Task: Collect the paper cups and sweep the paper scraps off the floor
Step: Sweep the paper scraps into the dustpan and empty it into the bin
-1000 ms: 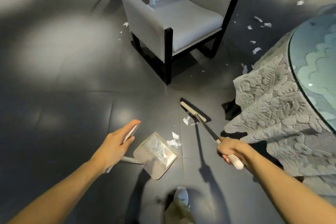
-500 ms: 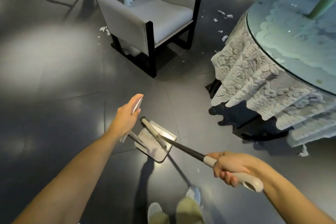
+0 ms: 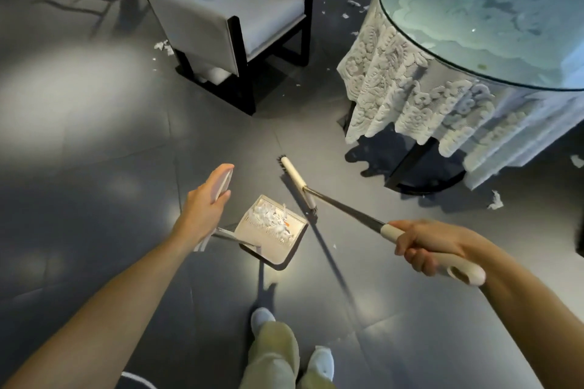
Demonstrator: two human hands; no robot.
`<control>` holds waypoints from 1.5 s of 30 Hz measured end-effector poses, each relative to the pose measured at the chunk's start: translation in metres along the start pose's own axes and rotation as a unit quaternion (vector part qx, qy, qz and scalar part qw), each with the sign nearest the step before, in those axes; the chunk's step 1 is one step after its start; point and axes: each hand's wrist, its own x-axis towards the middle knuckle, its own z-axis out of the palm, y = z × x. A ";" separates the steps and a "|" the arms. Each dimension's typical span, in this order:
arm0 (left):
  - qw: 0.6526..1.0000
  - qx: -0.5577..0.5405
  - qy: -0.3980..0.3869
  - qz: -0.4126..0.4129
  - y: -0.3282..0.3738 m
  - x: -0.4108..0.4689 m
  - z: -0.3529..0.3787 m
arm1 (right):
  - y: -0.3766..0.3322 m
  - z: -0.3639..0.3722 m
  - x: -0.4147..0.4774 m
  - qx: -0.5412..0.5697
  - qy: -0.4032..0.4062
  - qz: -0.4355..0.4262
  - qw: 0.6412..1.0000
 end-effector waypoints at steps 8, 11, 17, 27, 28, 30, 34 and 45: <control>0.996 0.013 -0.079 0.046 -0.008 -0.062 0.014 | 0.086 0.029 0.020 -0.100 0.126 -0.013 0.987; 0.990 0.046 -0.118 0.062 -0.009 -0.064 0.019 | 0.117 0.045 0.036 -0.172 0.168 -0.009 0.971; 0.980 0.060 -0.168 0.094 0.003 -0.077 0.044 | 0.163 0.106 0.044 -0.188 0.123 0.018 0.974; 0.975 0.053 -0.197 0.093 0.013 -0.066 0.036 | 0.116 0.123 -0.026 0.112 -0.057 0.106 0.986; 0.976 0.050 -0.194 0.087 0.010 -0.066 0.031 | 0.111 0.124 -0.032 0.096 -0.050 0.099 0.989; 0.979 0.035 -0.184 0.076 0.005 -0.062 0.020 | 0.098 0.129 -0.042 0.056 -0.035 0.070 0.995; 0.987 -0.016 -0.150 0.060 0.006 -0.039 -0.006 | 0.055 0.138 -0.047 0.003 0.010 0.000 1.000; 0.995 -0.045 -0.011 0.092 0.065 0.120 -0.061 | -0.138 0.116 0.022 -0.063 0.167 -0.204 0.963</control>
